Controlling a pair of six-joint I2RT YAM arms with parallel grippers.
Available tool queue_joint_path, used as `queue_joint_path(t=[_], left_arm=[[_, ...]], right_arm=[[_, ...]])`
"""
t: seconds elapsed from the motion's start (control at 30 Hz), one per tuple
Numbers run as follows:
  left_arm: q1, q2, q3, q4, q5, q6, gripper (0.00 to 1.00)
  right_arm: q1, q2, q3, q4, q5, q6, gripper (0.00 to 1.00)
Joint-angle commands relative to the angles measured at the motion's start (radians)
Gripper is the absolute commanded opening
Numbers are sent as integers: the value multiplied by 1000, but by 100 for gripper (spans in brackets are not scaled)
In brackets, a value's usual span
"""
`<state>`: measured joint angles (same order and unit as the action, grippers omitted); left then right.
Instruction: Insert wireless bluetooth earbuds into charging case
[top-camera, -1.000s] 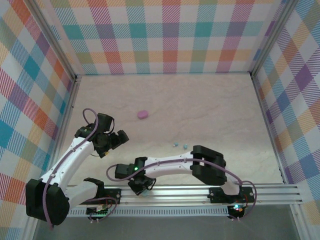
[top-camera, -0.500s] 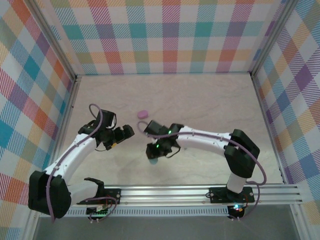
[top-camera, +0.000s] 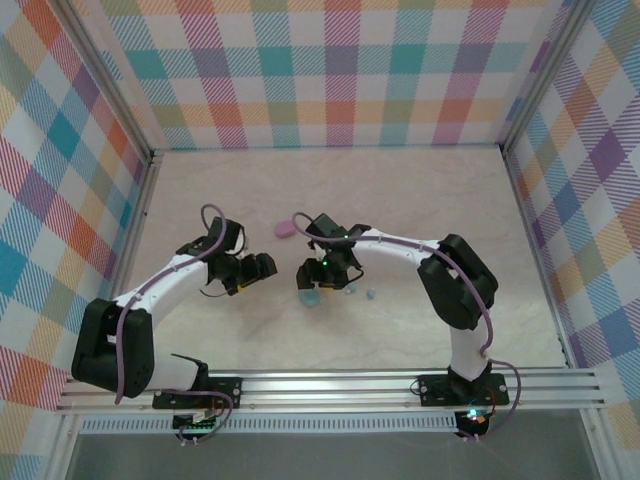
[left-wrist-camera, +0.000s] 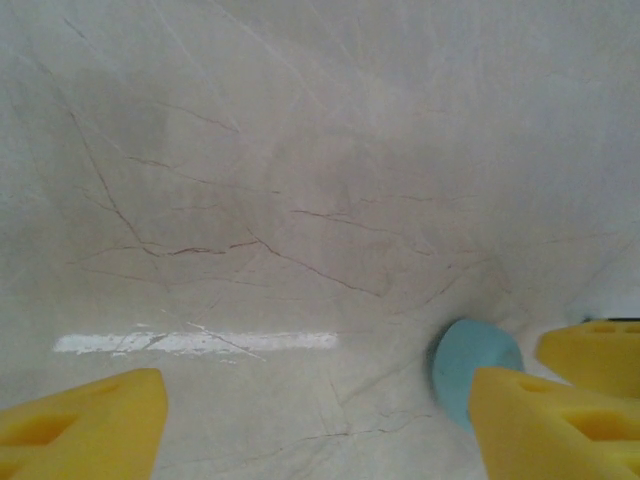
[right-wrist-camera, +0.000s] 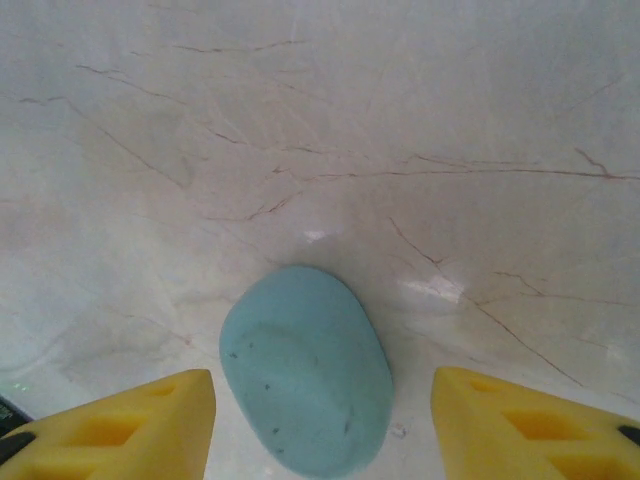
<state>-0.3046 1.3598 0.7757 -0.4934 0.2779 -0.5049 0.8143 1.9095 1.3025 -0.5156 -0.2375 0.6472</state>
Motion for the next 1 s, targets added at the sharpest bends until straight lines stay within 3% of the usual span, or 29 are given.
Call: queue_joint_path(t=[0.0, 0.1, 0.27, 0.4, 0.5, 0.57, 0.67, 0.77, 0.87, 0.97], left_arm=[[-121, 15, 32, -13, -101, 7, 74], [-260, 42, 70, -34, -217, -49, 71], [-440, 159, 209, -194, -375, -287, 63], [-505, 244, 303, -278, -402, -461, 61], [-525, 309, 353, -306, -385, -534, 50], [-534, 351, 404, -298, -396, -418, 49], [-535, 418, 512, -366, -464, -87, 52], [-534, 456, 553, -398, -455, 197, 56], [-527, 492, 550, -409, -331, 277, 64], [-524, 518, 512, -369, -223, 272, 66]], right_arm=[[-63, -110, -34, 12, -31, 31, 60], [-127, -193, -116, 31, -20, 52, 61], [-198, -301, -225, 27, 21, 33, 61], [-202, -327, -272, 31, 16, 25, 61], [-201, -334, -300, 45, 0, 20, 60], [-202, -344, -313, 49, -17, 5, 60], [-202, -380, -346, 39, -13, -15, 60], [-204, -442, -400, 37, 20, -29, 60], [-205, -499, -440, 29, 46, -36, 60], [-207, -542, -468, 22, 67, -30, 60]])
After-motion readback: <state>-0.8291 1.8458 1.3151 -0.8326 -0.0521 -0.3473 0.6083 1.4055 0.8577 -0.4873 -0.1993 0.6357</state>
